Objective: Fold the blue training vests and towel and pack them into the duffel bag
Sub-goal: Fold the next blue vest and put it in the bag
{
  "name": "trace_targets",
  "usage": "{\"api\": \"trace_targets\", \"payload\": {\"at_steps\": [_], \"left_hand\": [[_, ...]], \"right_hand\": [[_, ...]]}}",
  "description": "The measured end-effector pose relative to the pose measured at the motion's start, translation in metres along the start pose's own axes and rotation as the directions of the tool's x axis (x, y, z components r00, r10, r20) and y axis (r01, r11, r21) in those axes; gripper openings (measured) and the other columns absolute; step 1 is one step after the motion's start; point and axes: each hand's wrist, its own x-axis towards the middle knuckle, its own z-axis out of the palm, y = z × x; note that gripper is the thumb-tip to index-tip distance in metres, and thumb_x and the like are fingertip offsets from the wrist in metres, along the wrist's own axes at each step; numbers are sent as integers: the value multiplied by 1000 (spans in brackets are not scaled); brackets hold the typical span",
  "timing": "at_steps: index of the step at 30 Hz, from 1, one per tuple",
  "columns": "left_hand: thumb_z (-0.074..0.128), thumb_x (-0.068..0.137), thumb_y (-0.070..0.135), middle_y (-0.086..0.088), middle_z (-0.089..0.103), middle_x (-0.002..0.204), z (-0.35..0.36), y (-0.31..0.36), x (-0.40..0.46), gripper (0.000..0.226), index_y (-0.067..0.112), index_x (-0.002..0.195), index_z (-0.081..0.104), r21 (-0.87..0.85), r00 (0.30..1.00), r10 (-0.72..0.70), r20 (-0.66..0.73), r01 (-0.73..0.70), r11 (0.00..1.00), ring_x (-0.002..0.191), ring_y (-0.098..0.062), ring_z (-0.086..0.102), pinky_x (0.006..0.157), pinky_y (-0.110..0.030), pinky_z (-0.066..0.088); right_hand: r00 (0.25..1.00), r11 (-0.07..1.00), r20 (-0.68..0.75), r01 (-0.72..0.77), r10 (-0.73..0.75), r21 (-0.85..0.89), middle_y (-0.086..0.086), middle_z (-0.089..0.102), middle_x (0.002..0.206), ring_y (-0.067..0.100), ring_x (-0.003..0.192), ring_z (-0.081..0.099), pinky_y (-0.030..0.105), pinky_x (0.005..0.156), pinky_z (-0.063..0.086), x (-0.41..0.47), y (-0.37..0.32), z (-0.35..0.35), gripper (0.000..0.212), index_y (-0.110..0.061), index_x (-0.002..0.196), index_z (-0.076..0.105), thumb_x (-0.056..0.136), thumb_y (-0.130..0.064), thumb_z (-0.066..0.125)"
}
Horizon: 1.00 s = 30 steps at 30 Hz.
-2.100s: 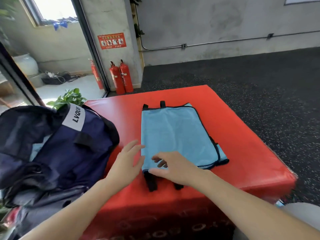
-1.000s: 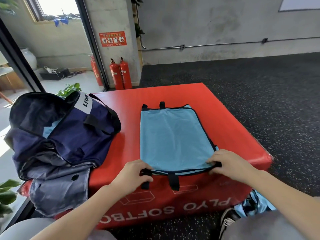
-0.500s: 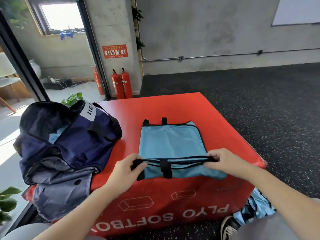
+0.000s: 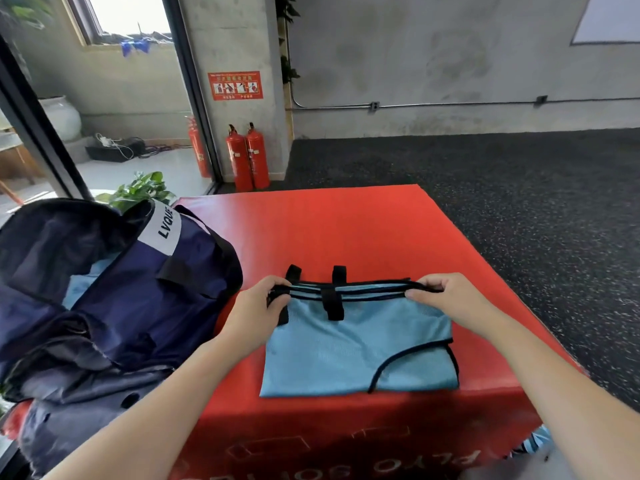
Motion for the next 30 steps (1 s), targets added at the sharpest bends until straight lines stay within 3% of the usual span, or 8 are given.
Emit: {"api": "trace_targets", "payload": {"at_steps": [5, 9, 12, 15, 18, 21, 25, 30], "left_hand": [[64, 95, 16, 9, 68, 94, 16, -13, 38, 21, 31, 109, 65, 28, 998, -49, 49, 47, 998, 78, 0, 62, 62, -4, 42], [68, 92, 21, 7, 67, 93, 30, -28, 58, 19, 34, 105, 61, 80, 992, -109, 56, 104, 991, 71, -4, 60, 58, -9, 44], [72, 86, 36, 6, 63, 97, 36, -40, 62, 26, 32, 108, 59, 213, 978, -199, 61, 182, 960, 78, -11, 61, 74, -34, 55], [74, 85, 44, 3, 51, 108, 36, -39, 62, 45, 24, 122, 57, 270, 970, -243, 29, 226, 936, 86, -14, 55, 80, -32, 47], [74, 85, 42, 2, 48, 113, 37, -33, 61, 50, 23, 126, 55, 246, 971, -237, -2, 230, 942, 89, -14, 53, 79, -29, 41], [74, 85, 40, 6, 50, 114, 40, -26, 57, 49, 26, 127, 52, 200, 978, -209, -4, 206, 958, 95, -13, 54, 78, -28, 40], [73, 86, 34, 8, 52, 119, 45, -19, 54, 50, 29, 131, 51, 71, 984, -176, -27, 178, 981, 97, -12, 57, 80, -25, 42], [67, 93, 35, 9, 49, 127, 48, -4, 53, 51, 23, 138, 47, -29, 984, -122, -130, 119, 992, 110, -3, 46, 91, -19, 32]], "right_hand": [[999, 989, -1, -47, 48, -137, -8, 72, 71, -1, 62, 58, 18, 63, 42, 35, 8, 1, 12, -21, 82, 77, 87, -32, 79], [996, 921, -56, -83, 67, -380, -14, 73, 80, 2, 81, 64, 20, 68, 46, 59, 23, 5, 11, -31, 83, 74, 86, -41, 77], [991, 815, -88, -134, 102, -564, -13, 67, 100, 12, 99, 63, 33, 86, 51, 71, 31, 9, 31, -29, 108, 67, 83, -47, 77], [992, 683, -126, -104, 18, -723, -10, 59, 112, 18, 109, 56, 43, 95, 46, 74, 24, 21, 41, -31, 121, 59, 87, -52, 70], [989, 768, -84, 44, -126, -638, -14, 62, 99, 11, 98, 59, 38, 86, 50, 70, 0, 47, 27, -29, 107, 65, 91, -51, 65], [995, 855, 15, 89, -95, -510, -16, 64, 85, 3, 80, 59, 32, 75, 52, 61, -17, 83, 26, -30, 102, 65, 92, -54, 63], [991, 899, 123, 94, -45, -428, -18, 65, 105, 0, 84, 58, 23, 76, 47, 58, -19, 117, 51, -30, 130, 55, 91, -62, 60], [997, 974, 67, 59, -45, -218, -17, 57, 124, -1, 105, 56, 20, 89, 43, 65, -32, 125, 62, -34, 143, 43, 90, -58, 65]]}}
